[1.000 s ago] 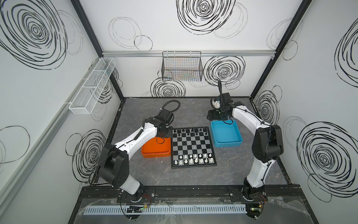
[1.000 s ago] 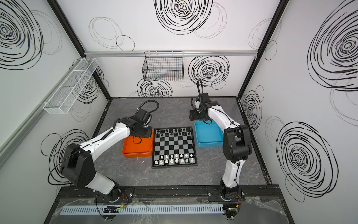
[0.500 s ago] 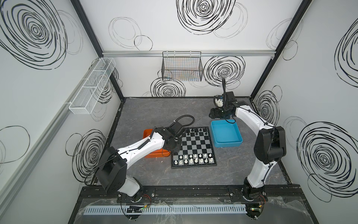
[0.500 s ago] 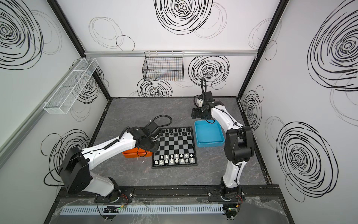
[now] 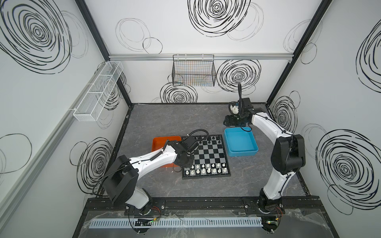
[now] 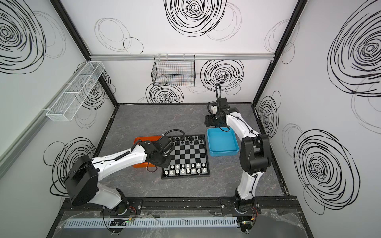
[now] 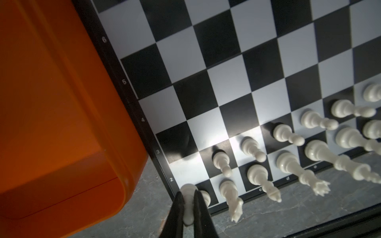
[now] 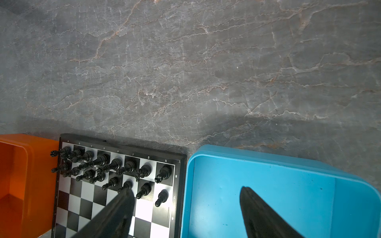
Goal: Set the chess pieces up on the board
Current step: 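Lower the pawn onto the last empty white pawn row square, open left gripper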
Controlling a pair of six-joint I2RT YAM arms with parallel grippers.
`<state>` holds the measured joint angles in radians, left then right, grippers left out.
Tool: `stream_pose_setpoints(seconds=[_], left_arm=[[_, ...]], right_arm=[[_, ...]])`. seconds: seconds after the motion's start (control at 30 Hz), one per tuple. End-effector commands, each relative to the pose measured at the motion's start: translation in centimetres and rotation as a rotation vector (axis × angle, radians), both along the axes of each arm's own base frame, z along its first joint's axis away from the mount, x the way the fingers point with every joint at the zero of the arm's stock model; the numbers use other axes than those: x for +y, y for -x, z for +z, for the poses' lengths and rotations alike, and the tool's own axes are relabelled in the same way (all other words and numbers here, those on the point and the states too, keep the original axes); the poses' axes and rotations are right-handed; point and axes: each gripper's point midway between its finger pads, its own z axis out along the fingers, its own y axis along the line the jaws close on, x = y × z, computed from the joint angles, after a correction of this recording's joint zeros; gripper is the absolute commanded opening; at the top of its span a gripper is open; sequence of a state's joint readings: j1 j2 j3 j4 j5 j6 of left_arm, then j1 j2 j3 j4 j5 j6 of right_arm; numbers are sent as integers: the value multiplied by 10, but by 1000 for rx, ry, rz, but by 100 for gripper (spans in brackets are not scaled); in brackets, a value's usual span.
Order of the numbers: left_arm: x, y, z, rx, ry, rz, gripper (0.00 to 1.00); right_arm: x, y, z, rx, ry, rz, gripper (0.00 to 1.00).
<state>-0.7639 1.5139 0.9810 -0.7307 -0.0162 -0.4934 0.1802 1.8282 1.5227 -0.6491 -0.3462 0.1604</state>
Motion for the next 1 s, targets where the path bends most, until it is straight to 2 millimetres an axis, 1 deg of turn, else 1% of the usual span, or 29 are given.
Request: stream_pose_setpoints(seconds=[0.0, 0.4, 0.97], left_arm=[[-4, 1, -8, 10, 7, 6, 12], [-2, 5, -25, 30, -10, -4, 14], [-2, 2, -28, 25, -21, -11, 16]], right_arm=[[-3, 0, 11, -36, -3, 4, 85], [-5, 0, 10, -32, -6, 0, 85], [-5, 0, 7, -24, -6, -1, 85]])
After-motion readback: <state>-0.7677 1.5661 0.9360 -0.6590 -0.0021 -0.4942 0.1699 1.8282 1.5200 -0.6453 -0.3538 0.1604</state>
